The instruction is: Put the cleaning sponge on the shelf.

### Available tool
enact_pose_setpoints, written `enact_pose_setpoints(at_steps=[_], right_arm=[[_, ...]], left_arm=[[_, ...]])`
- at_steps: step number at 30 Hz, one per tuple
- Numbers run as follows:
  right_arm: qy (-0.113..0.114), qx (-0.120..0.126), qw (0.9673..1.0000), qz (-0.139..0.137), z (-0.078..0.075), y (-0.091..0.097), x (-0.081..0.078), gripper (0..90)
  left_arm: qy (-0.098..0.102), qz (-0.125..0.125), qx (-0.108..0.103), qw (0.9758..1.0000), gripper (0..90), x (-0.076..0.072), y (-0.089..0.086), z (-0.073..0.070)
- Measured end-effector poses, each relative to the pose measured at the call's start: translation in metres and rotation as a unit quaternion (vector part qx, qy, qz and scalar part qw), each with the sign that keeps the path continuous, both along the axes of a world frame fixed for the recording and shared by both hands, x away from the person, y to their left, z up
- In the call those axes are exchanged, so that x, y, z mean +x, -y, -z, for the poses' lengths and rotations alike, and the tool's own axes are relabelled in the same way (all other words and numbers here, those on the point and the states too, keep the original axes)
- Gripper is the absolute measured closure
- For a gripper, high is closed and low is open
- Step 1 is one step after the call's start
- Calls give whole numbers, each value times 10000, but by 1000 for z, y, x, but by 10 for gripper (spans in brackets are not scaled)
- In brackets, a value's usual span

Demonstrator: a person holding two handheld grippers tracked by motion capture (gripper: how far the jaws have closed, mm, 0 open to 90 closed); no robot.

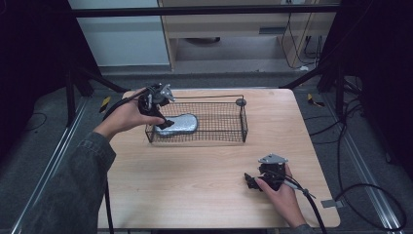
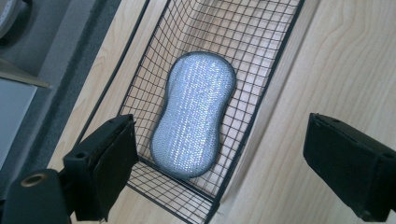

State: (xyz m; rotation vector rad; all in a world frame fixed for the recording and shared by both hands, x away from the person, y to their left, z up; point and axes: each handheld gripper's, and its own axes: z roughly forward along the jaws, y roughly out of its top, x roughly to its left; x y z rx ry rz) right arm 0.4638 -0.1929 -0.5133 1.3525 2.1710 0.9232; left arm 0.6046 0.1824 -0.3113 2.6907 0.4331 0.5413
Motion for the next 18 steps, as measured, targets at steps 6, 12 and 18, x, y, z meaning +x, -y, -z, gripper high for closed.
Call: enact_pose_setpoints(at_steps=[6, 12, 18], right_arm=[[2, -5, 10000, 0, 0, 0, 0, 4], [-3, -4, 10000, 3, 0, 0, 0, 4], [-2, -8, 10000, 2, 0, 0, 0, 4]], left_arm=[[28, -8, -12, 10000, 81, -11, -1, -5], [15, -23, -86, 10000, 69, -23, -2, -5], [-59, -168, -306, 9994, 62, -36, -7, -1]])
